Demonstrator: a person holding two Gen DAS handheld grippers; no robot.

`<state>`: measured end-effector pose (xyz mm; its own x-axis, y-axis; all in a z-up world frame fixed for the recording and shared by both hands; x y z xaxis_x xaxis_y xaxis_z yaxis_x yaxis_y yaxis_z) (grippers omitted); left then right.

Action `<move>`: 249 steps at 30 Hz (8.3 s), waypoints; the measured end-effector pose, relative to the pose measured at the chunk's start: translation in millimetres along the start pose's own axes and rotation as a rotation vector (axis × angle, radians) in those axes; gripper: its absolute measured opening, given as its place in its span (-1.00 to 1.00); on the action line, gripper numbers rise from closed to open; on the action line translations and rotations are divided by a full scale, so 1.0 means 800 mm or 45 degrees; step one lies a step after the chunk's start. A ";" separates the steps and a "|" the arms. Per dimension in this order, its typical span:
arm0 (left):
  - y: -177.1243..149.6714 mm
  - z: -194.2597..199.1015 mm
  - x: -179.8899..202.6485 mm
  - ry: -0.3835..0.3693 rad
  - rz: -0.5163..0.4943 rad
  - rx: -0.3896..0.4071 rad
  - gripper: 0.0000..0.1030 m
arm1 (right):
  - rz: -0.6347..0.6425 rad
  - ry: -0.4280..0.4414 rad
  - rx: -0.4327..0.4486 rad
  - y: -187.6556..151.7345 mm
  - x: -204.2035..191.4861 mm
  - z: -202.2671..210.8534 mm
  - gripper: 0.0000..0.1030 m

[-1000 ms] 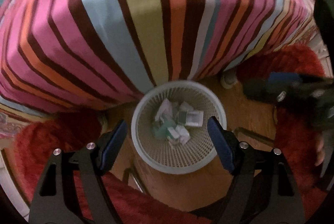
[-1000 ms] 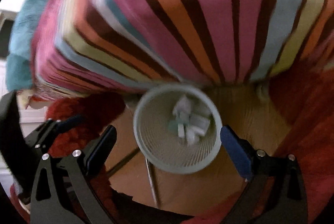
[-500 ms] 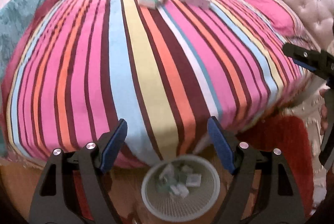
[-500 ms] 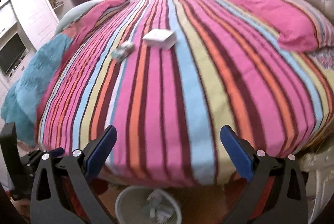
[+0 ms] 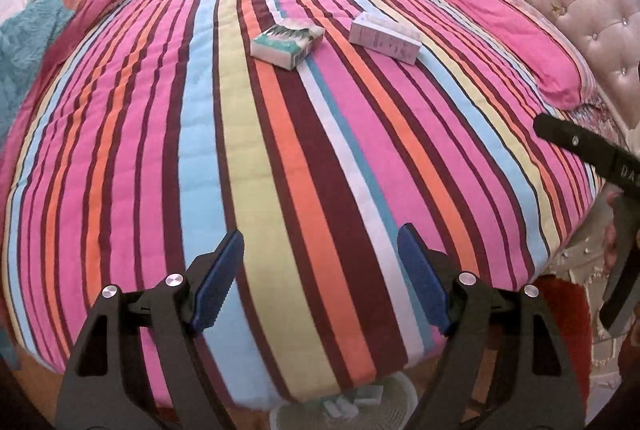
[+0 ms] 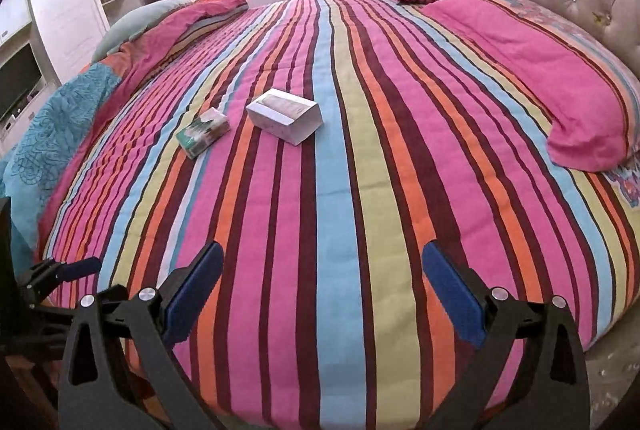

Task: Collect trash

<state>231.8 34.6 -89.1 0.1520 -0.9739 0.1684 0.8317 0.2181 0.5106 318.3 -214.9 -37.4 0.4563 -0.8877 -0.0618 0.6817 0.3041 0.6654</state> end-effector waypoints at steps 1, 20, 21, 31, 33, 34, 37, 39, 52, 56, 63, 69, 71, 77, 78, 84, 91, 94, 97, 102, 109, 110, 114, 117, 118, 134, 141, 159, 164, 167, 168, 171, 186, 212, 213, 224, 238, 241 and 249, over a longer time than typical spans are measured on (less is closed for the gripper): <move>0.004 -0.003 0.000 -0.003 0.003 0.001 0.50 | 0.002 -0.002 -0.003 0.001 0.001 -0.003 0.85; 0.090 -0.062 -0.005 -0.003 0.043 0.015 0.50 | 0.103 0.052 -0.052 0.047 -0.005 -0.067 0.85; 0.097 -0.065 -0.006 0.004 0.034 0.019 0.50 | 0.138 0.061 -0.055 0.054 -0.009 -0.071 0.85; 0.161 -0.104 -0.031 0.083 -0.048 0.019 0.50 | 0.299 0.067 -0.083 0.102 -0.024 -0.117 0.85; 0.173 -0.113 -0.033 0.088 -0.062 0.015 0.50 | 0.340 0.064 -0.101 0.106 -0.029 -0.129 0.85; 0.177 -0.117 -0.033 0.089 -0.071 0.012 0.50 | 0.359 0.062 -0.113 0.107 -0.030 -0.135 0.85; 0.188 -0.128 -0.032 0.112 -0.111 0.005 0.50 | 0.407 0.057 -0.143 0.111 -0.034 -0.150 0.85; 0.194 -0.136 -0.031 0.121 -0.142 -0.004 0.50 | 0.438 0.049 -0.156 0.115 -0.036 -0.160 0.85; 0.223 -0.175 -0.031 0.128 -0.048 -0.023 0.50 | 0.413 0.016 -0.172 0.135 -0.039 -0.205 0.84; 0.224 -0.176 -0.031 0.157 -0.004 0.001 0.50 | 0.373 0.033 -0.192 0.135 -0.041 -0.211 0.72; 0.220 -0.166 -0.032 0.178 0.027 0.006 -0.01 | 0.292 0.059 -0.204 0.129 -0.047 -0.197 -0.01; 0.206 -0.140 -0.038 0.134 0.041 0.014 -0.02 | 0.166 0.037 -0.173 0.121 -0.039 -0.166 -0.02; 0.200 -0.125 -0.039 0.110 0.052 0.035 -0.02 | 0.141 0.033 -0.167 0.118 -0.036 -0.154 -0.02; 0.169 -0.076 -0.035 0.062 0.075 0.070 -0.02 | 0.064 0.047 -0.136 0.101 -0.025 -0.103 -0.03; 0.164 -0.070 -0.033 0.060 0.072 0.073 -0.02 | 0.051 0.051 -0.134 0.100 -0.024 -0.098 -0.03; 0.123 -0.033 -0.025 0.036 0.085 0.072 -0.02 | -0.048 0.066 -0.105 0.084 -0.010 -0.057 -0.03; 0.067 -0.004 -0.024 0.019 0.075 0.046 -0.02 | -0.174 0.074 -0.091 0.052 0.011 -0.022 -0.03; 0.046 0.009 -0.026 0.018 0.073 0.043 -0.02 | -0.202 0.087 -0.078 0.037 0.013 -0.007 -0.03; 0.025 0.023 -0.028 0.021 0.062 0.044 -0.02 | -0.217 0.107 -0.064 0.021 0.010 0.008 -0.03; -0.012 0.044 -0.028 0.016 0.037 0.041 -0.02 | -0.204 0.161 -0.043 -0.006 -0.003 0.033 -0.03; -0.069 0.065 -0.020 -0.010 0.006 0.008 -0.02 | -0.159 0.224 -0.024 -0.036 -0.035 0.064 -0.03; -0.077 0.068 -0.018 -0.013 -0.002 0.004 -0.02 | -0.141 0.234 -0.029 -0.041 -0.043 0.068 -0.03; -0.109 0.076 -0.010 -0.041 -0.027 -0.027 -0.02 | -0.090 0.269 -0.053 -0.069 -0.071 0.083 -0.03; -0.133 0.077 -0.006 -0.050 -0.040 -0.060 -0.02 | -0.069 0.304 -0.086 -0.090 -0.091 0.086 -0.03; -0.141 0.078 -0.005 -0.053 -0.041 -0.071 -0.02 | -0.063 0.308 -0.096 -0.097 -0.096 0.086 -0.03; -0.246 0.055 -0.017 -0.052 -0.067 -0.261 -0.02 | -0.148 0.369 -0.412 -0.207 -0.140 0.056 -0.03; -0.261 0.037 -0.014 -0.041 -0.074 -0.356 -0.02 | -0.171 0.378 -0.558 -0.245 -0.144 0.040 -0.03; -0.311 -0.018 -0.017 -0.042 -0.051 -0.690 -0.02 | -0.370 0.457 -0.952 -0.320 -0.168 -0.021 -0.03; -0.322 -0.029 -0.020 -0.037 -0.027 -0.765 -0.02 | -0.395 0.451 -1.015 -0.332 -0.172 -0.034 -0.03; -0.327 -0.036 -0.021 -0.033 -0.020 -0.803 -0.02 | -0.433 0.445 -1.047 -0.339 -0.171 -0.043 -0.03; -0.329 -0.040 -0.022 -0.033 -0.016 -0.822 -0.02 | -0.456 0.445 -1.059 -0.342 -0.170 -0.046 -0.03; -0.335 -0.049 -0.025 -0.034 0.013 -0.874 -0.02 | -0.516 0.442 -1.092 -0.351 -0.164 -0.055 -0.03; -0.360 -0.091 -0.025 0.010 0.031 -1.070 -0.02 | -0.626 0.402 -1.244 -0.386 -0.164 -0.095 -0.03; -0.413 -0.157 -0.025 0.036 0.132 -1.363 -0.02 | -0.721 0.359 -1.391 -0.430 -0.165 -0.138 -0.03; -0.413 -0.158 -0.024 0.037 0.132 -1.366 -0.02 | -0.715 0.359 -1.391 -0.430 -0.165 -0.138 -0.03; -0.415 -0.163 -0.023 0.050 0.153 -1.370 -0.02 | -0.708 0.370 -1.395 -0.430 -0.166 -0.139 -0.03; -0.422 -0.169 -0.033 0.082 0.235 -1.418 0.54 | -0.781 0.407 -1.414 -0.439 -0.167 -0.148 0.50; -0.427 -0.170 -0.038 0.101 0.259 -1.441 0.54 | -0.810 0.387 -1.403 -0.441 -0.164 -0.149 0.69; -0.415 -0.165 -0.036 0.112 0.242 -1.376 0.54 | -0.740 0.321 -1.404 -0.439 -0.154 -0.146 0.69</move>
<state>21.5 -18.2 -374.7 0.3289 -0.9407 0.0837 0.8132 0.2370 -0.5316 89.1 -171.8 -350.3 -0.0555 -0.9333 -0.3549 0.8741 0.1264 -0.4690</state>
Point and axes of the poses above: each gripper's, at about its wrist camera, not at the fingertips, and z roughly against the way its jaws point, x to its right, y to its top, the point moved 5 cm from there along -z, roughly the way its jaws point, and after that the axes turned 7 degrees about z, right-handed, at the moved point
